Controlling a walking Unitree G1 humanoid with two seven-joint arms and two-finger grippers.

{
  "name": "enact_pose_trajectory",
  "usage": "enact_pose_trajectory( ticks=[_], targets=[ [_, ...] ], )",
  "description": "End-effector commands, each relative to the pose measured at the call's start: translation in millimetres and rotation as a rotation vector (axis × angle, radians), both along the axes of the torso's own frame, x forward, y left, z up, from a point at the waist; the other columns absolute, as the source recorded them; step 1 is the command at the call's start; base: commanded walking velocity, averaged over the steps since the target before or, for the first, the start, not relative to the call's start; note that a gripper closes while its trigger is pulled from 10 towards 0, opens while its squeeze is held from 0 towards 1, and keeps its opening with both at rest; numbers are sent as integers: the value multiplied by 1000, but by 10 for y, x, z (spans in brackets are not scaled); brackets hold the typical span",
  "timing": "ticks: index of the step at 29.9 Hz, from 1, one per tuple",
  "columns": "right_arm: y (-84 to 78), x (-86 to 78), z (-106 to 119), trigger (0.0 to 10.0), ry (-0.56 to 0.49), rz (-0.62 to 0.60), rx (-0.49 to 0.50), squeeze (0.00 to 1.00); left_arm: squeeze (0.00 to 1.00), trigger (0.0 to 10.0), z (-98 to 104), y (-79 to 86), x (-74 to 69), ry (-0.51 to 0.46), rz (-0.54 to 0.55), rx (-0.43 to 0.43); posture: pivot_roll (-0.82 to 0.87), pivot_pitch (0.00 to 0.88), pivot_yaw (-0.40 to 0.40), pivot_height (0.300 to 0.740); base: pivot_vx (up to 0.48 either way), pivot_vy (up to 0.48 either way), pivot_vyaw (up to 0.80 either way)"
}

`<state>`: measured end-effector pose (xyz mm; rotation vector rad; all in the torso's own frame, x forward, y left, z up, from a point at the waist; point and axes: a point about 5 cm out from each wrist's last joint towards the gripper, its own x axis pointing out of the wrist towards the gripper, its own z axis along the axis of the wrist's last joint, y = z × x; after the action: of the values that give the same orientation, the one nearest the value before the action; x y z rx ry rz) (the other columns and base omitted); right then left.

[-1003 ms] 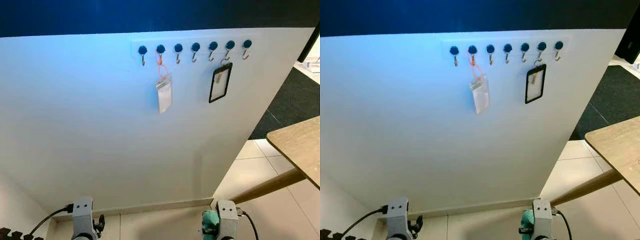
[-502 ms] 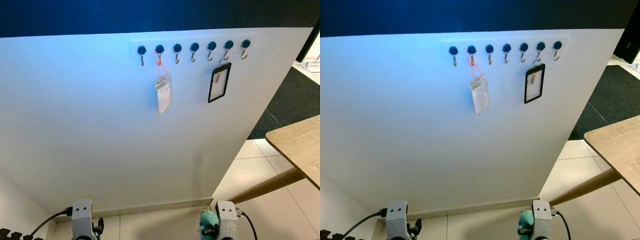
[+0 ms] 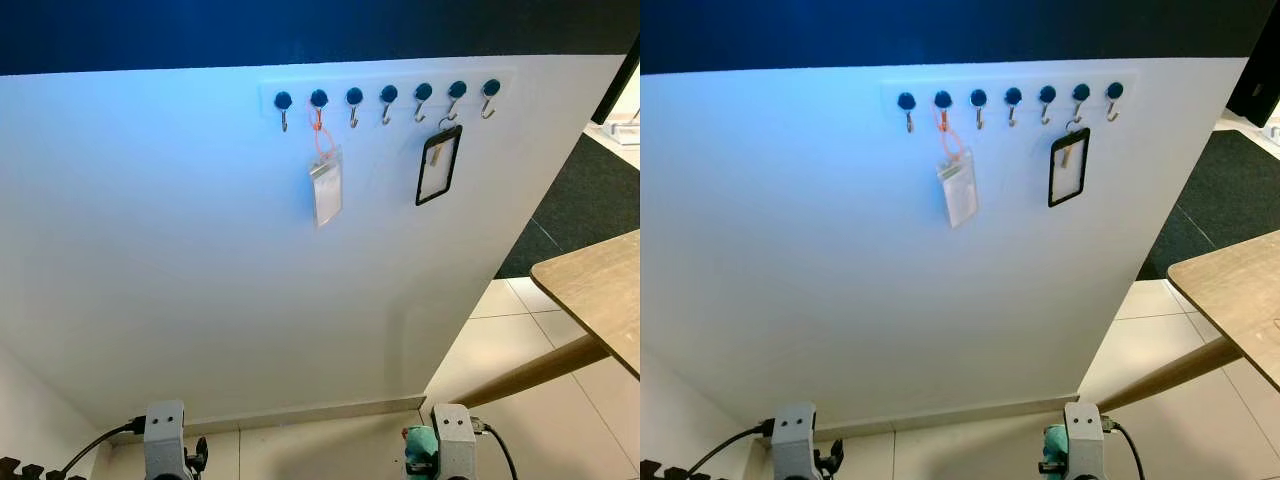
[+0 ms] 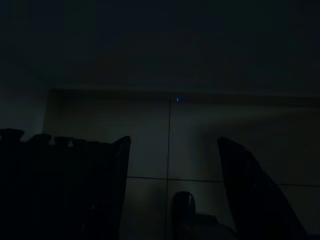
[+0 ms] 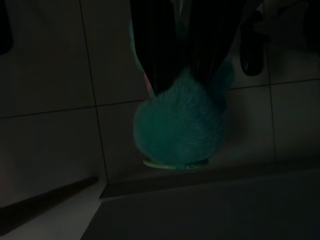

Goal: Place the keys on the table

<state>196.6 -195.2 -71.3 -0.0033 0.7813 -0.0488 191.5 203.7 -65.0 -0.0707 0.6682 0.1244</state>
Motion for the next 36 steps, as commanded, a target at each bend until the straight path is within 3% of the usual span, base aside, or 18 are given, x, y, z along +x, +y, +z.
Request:
enact_pose_trajectory(
  ticks=[1, 36],
  targets=[
    [-21, -75, -44, 10000, 37, -3, -13, 0, 0, 10000, -26, 57, -63, 19, 5, 18, 14, 61, 15, 740, 0, 0, 0],
    [-66, -90, -45, 10000, 41, -1, -50, 0, 0, 10000, -25, -6, -30, 11, -15, 24, 0, 88, 8, 740, 0, 0, 0]
  ],
)
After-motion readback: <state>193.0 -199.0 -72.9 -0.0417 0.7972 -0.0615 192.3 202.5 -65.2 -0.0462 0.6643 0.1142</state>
